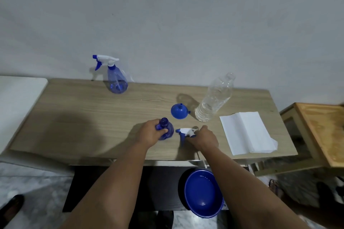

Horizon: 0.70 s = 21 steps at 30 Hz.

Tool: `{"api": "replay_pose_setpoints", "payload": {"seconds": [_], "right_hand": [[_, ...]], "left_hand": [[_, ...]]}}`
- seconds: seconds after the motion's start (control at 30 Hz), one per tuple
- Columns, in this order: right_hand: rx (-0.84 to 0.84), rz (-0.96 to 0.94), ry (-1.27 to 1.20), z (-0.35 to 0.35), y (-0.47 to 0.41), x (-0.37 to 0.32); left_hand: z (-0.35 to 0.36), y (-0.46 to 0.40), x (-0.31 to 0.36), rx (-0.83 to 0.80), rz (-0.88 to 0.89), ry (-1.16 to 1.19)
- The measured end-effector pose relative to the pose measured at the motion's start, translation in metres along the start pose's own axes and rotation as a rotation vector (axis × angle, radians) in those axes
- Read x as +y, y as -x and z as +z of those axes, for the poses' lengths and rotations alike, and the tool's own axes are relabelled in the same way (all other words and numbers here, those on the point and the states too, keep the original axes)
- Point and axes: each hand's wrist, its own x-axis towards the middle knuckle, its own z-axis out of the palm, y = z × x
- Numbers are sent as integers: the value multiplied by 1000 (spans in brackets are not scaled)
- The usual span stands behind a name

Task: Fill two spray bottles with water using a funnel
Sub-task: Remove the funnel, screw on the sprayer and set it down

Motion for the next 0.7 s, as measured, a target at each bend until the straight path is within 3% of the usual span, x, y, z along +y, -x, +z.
{"api": "replay_pose_setpoints", "payload": {"seconds": [0.17,0.37,0.57,0.7], "right_hand": [[-55,7,-9,-1,-8,0],[61,-119,-175,-45,-11,-30],[140,-366,-847,-89,20,-95],[82,-470,-1018,-95,41,-119]], "left_hand": [[-1,2,2,-23,-24,-6],[0,-1,-2,-23,-19,-4],[4,-11,-14,-5,8,8],[2,-3,-3,11,-2,-16]]}}
